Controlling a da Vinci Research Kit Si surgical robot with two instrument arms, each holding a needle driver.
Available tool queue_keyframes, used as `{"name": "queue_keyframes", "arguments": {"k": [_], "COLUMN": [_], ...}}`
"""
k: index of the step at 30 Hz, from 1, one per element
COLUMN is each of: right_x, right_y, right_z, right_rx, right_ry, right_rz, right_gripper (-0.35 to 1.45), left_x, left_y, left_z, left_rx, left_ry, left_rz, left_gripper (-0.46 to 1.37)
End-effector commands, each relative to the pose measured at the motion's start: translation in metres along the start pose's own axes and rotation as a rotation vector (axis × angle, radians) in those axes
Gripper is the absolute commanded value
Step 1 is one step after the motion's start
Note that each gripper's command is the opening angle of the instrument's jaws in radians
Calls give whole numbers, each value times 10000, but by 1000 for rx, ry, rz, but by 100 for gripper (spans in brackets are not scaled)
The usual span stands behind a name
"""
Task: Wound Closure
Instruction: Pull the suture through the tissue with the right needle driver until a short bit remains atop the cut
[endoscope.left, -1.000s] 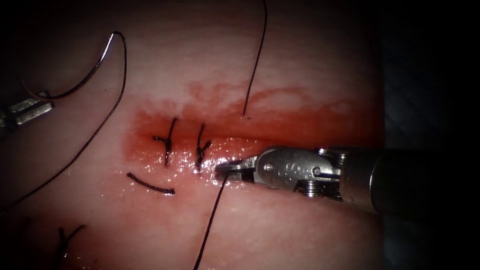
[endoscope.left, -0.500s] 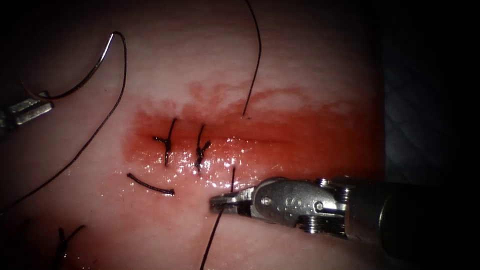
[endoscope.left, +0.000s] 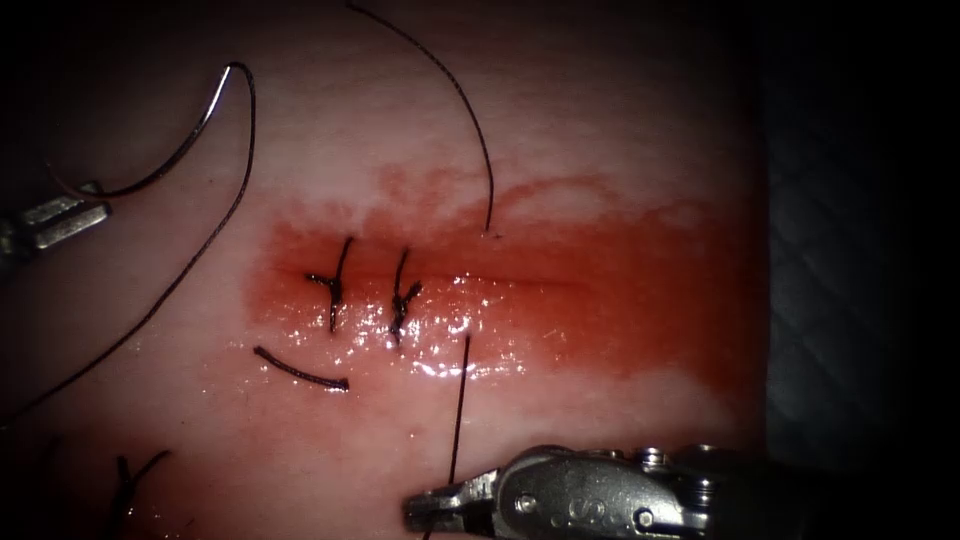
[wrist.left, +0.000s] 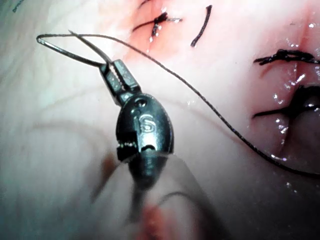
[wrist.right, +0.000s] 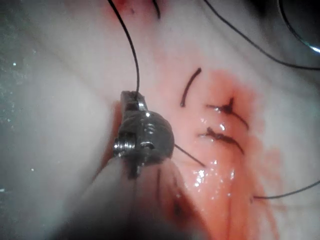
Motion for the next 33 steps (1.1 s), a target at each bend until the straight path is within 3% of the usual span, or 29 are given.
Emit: {"name": "queue_keyframes", "arguments": {"k": [1, 8, 14, 16, 17, 20, 24, 29, 33], "right_x": [2, 16, 20, 20, 21, 23, 21, 1, -14], "right_y": [-3, -28, -31, -24, -21, -10, 3, 23, 32], "right_z": [0, -1, -2, -8, -11, -30, -62, -101, -116], "right_rx": [35, 203, 239, 144, 104, 37, -30, -107, -158], "right_ry": [-5, -16, -18, -24, -19, 40, 61, 60, 87], "right_rz": [-1, -8, -38, -53, -50, -23, -24, -17, 2], "right_gripper": [-35, -35, -35, 90, 112, 126, 138, 143, 143], "left_x": [0, 0, 0, 0, 0, -1, -1, -1, -1], "left_y": [0, 0, 0, 0, 0, 0, 0, 0, 0], "left_z": [0, -1, 0, 0, 0, -1, 0, -1, -1], "left_rx": [-8, -8, -9, -9, -9, -8, -8, -8, -8], "left_ry": [0, -1, 0, 0, 0, 0, 0, 0, 0], "left_rz": [0, 0, 0, 0, 1, 1, 1, 1, 1], "left_gripper": [-35, -35, -35, -35, -35, -35, -35, -35, -35]}}
